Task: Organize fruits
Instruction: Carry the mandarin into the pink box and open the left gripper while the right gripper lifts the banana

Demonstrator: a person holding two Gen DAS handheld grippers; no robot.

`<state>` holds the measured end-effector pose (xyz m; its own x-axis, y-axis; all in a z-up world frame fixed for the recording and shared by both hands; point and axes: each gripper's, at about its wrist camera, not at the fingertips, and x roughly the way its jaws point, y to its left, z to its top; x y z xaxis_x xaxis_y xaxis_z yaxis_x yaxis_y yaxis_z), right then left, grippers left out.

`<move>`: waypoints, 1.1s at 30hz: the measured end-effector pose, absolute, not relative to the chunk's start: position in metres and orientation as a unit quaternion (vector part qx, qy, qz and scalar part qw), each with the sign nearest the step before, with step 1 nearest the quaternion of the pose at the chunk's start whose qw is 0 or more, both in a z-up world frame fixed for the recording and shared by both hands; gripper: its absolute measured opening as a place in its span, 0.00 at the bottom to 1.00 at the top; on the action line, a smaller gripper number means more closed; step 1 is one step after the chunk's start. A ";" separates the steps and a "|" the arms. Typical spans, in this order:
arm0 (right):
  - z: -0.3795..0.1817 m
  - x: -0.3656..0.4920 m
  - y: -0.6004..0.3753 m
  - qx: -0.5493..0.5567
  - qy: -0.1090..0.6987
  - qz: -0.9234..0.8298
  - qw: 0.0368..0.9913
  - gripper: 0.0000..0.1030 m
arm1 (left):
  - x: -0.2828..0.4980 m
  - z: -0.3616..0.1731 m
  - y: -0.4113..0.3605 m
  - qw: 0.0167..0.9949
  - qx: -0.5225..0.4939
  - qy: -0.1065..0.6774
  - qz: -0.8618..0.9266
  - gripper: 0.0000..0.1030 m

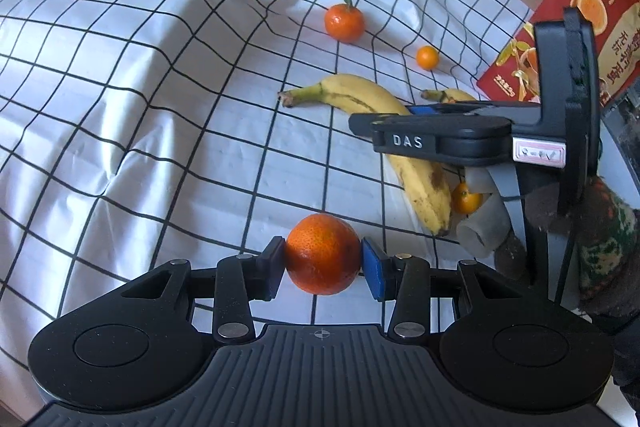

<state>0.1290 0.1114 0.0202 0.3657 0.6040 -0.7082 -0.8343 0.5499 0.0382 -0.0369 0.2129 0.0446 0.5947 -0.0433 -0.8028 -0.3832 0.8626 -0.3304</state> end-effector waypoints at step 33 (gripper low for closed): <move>0.158 0.050 -0.167 -0.008 0.158 0.295 0.942 0.35 | 0.080 0.124 0.099 0.911 -0.147 0.371 -0.104 0.45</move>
<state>0.0495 -0.1670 0.1575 0.7759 0.5539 -0.3019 -0.5590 0.8255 0.0779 0.0802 0.0991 0.1243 0.7034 -0.2987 -0.6450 0.0804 0.9350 -0.3454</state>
